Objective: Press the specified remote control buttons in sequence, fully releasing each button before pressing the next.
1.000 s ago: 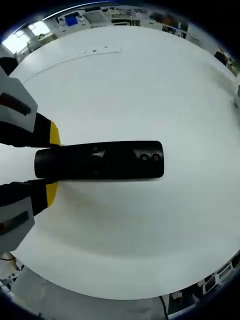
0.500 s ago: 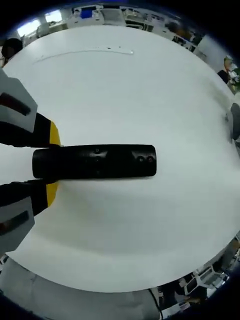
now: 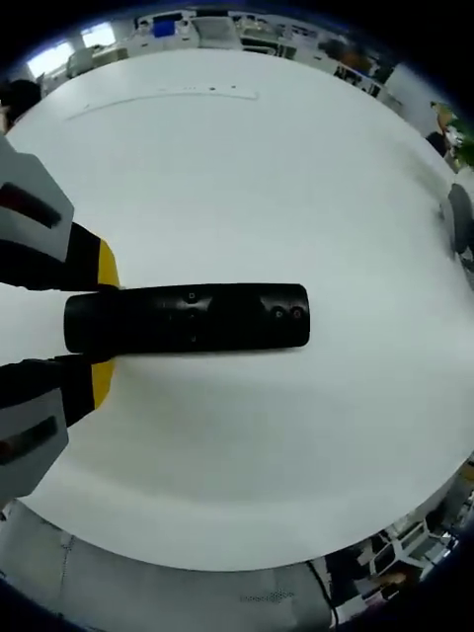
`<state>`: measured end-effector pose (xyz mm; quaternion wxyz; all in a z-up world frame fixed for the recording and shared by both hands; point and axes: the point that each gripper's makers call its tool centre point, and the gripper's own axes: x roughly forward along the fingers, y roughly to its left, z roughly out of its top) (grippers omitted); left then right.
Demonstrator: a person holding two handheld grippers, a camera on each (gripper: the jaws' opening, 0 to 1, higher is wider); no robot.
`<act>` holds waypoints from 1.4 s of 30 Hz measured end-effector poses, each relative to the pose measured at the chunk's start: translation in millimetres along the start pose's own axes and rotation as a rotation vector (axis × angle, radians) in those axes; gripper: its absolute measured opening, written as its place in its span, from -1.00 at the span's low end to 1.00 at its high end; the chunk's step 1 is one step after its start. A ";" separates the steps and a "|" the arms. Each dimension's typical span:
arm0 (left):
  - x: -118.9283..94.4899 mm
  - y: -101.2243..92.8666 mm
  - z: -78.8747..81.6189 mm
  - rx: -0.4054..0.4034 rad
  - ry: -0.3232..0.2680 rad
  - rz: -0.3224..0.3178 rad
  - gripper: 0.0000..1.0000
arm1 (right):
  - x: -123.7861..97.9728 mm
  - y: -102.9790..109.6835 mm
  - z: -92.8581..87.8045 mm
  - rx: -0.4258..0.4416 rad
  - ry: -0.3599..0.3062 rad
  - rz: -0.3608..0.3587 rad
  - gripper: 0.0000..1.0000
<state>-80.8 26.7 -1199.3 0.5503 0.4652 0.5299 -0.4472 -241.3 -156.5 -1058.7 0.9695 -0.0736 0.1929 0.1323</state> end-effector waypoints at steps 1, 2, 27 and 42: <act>-0.1 -1.1 -0.2 0.002 0.000 0.000 -0.54 | 0.0 0.0 -0.2 -0.001 0.001 0.000 0.31; -0.1 -2.1 -0.6 0.004 -0.001 0.000 -0.54 | 0.0 0.1 -0.3 -0.002 0.001 0.000 0.31; -2.9 -42.8 -7.3 0.014 -0.021 0.003 -0.53 | -1.9 4.2 3.5 -0.009 -0.016 0.021 0.29; -3.9 -66.6 -8.1 -0.016 -0.134 -0.002 -0.53 | -0.9 7.8 1.4 -0.026 -0.006 0.036 0.26</act>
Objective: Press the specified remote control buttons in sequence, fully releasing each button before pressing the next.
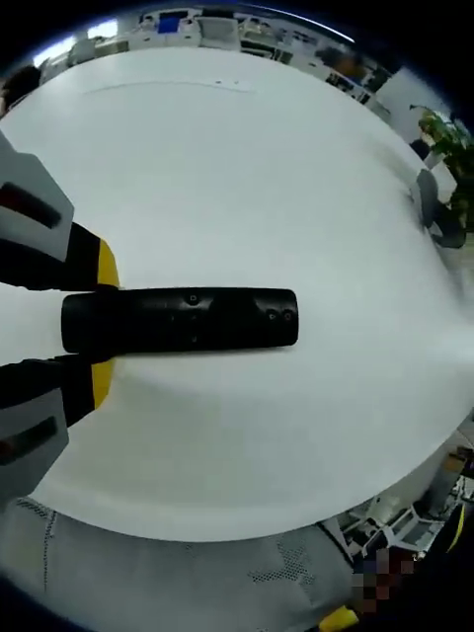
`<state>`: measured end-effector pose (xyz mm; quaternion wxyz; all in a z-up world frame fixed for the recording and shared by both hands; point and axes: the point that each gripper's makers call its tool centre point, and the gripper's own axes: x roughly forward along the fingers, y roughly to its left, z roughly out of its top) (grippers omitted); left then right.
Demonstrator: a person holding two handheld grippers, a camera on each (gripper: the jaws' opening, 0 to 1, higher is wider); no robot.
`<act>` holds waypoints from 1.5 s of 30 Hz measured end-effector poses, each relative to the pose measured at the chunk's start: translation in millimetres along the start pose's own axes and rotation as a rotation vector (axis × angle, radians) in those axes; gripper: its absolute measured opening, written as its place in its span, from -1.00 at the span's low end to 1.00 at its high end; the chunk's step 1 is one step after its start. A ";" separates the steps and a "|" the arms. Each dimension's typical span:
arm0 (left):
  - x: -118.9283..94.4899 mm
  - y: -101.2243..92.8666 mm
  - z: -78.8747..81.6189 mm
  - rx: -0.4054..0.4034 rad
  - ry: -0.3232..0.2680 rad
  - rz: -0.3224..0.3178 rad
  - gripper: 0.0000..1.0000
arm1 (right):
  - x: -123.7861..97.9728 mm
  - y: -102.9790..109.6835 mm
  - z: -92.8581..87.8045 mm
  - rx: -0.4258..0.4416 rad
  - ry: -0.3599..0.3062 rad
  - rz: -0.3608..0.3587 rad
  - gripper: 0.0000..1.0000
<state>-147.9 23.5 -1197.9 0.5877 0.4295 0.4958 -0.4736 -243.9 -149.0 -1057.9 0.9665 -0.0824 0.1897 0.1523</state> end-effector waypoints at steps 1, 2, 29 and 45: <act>0.1 -1.7 0.0 -0.007 0.000 0.000 -0.53 | 0.1 -0.1 -0.4 0.000 0.001 0.000 0.26; 0.0 -3.7 0.0 -0.009 -0.002 -0.001 -0.53 | 0.3 -0.3 -0.7 0.000 0.003 0.000 0.26; -4.2 -80.5 -3.3 -0.080 -0.098 0.006 -0.53 | 0.3 -3.3 -1.4 0.003 0.005 -0.011 0.21; -5.6 -105.3 -4.3 -0.066 -0.130 -0.002 -0.53 | 1.3 6.1 -4.5 -0.001 0.028 0.036 -0.04</act>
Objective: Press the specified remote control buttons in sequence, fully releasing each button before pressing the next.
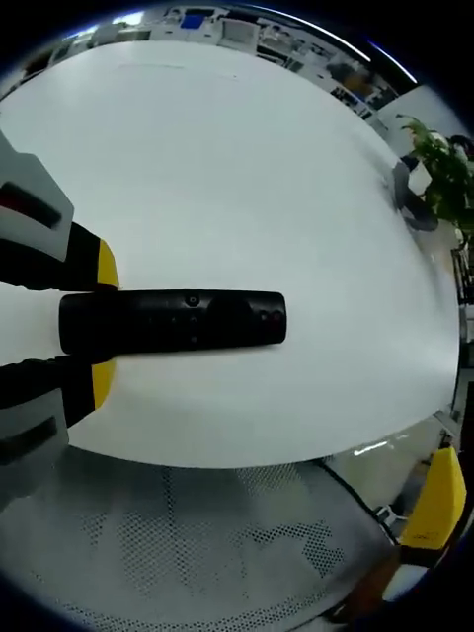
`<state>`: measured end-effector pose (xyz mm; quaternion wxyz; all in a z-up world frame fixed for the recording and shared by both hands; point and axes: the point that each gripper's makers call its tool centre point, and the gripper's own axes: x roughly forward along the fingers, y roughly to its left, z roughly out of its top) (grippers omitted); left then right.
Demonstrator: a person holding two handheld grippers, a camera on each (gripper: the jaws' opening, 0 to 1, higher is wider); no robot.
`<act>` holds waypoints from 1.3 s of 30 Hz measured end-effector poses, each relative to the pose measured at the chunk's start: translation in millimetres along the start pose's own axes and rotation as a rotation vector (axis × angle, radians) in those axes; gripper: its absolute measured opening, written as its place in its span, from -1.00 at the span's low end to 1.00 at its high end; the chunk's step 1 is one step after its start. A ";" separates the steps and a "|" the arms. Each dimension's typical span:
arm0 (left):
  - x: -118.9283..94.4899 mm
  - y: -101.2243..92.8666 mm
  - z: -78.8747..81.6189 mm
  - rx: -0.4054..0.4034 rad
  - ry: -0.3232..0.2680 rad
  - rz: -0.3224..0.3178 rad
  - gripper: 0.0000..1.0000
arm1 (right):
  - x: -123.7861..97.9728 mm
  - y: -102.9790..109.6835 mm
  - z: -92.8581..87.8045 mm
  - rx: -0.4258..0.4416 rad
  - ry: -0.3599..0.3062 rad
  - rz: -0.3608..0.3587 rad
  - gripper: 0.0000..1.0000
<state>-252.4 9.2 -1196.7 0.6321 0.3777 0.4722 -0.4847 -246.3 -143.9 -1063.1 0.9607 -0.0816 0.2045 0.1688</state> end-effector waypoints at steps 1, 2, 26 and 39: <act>0.0 -1.7 -0.2 -0.001 -0.001 -0.001 -0.53 | -0.1 0.0 0.0 0.001 0.000 0.001 -0.04; -0.1 -4.1 -0.5 -0.002 -0.003 0.000 -0.53 | -0.2 0.0 0.3 0.003 -0.002 0.001 -0.05; -2.9 -43.6 -3.0 -0.081 -0.085 0.017 -0.53 | 0.0 12.3 -6.4 0.003 0.043 0.059 -0.52; -3.0 -56.4 -0.6 -0.157 -0.199 0.039 -0.53 | 4.6 30.8 -22.2 0.038 0.171 0.178 -0.88</act>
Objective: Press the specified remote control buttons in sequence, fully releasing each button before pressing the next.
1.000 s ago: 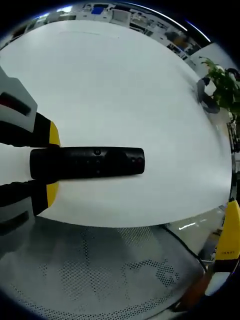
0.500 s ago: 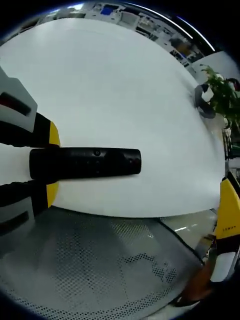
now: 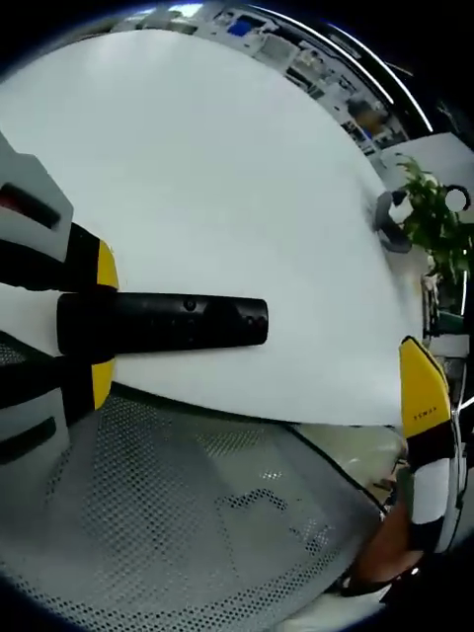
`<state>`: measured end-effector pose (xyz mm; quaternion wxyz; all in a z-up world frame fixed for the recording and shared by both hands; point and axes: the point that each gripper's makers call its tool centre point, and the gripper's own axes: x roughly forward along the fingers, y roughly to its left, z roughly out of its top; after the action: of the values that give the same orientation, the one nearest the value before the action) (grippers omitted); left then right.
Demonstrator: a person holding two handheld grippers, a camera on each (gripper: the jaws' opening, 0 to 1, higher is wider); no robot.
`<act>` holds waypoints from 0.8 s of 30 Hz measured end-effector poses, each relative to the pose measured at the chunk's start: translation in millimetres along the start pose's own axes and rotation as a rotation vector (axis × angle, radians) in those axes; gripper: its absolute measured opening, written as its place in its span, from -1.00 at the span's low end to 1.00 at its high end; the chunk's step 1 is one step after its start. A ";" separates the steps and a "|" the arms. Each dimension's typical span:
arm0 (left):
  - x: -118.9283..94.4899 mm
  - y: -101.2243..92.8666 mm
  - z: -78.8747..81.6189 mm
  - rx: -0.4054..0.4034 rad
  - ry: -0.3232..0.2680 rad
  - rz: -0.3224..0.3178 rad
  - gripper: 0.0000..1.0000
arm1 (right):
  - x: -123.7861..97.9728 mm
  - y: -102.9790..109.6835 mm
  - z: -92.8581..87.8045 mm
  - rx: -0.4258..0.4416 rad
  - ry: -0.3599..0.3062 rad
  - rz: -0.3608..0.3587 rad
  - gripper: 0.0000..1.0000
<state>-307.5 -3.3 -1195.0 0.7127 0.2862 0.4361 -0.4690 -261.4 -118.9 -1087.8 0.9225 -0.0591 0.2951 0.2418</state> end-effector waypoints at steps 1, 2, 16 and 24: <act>0.3 -0.4 0.5 -0.006 -0.006 0.003 -0.53 | 1.9 0.7 1.9 -0.009 -0.003 0.008 -0.89; 0.2 -1.3 0.6 -0.009 -0.009 0.001 -0.54 | 4.1 2.4 3.7 -0.021 0.000 0.021 -0.90; -0.8 -11.5 0.7 -0.035 -0.098 -0.021 -0.54 | 40.3 18.6 -32.2 0.040 0.265 0.166 -1.00; 0.5 -13.1 4.6 -0.023 -0.138 -0.036 -0.54 | 46.0 23.0 -66.0 0.097 0.428 0.207 -1.00</act>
<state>-317.8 -12.5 -1193.4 0.7357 0.2371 0.3965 -0.4953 -273.9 -96.5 -1167.4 0.8109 -0.0342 0.4997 0.3027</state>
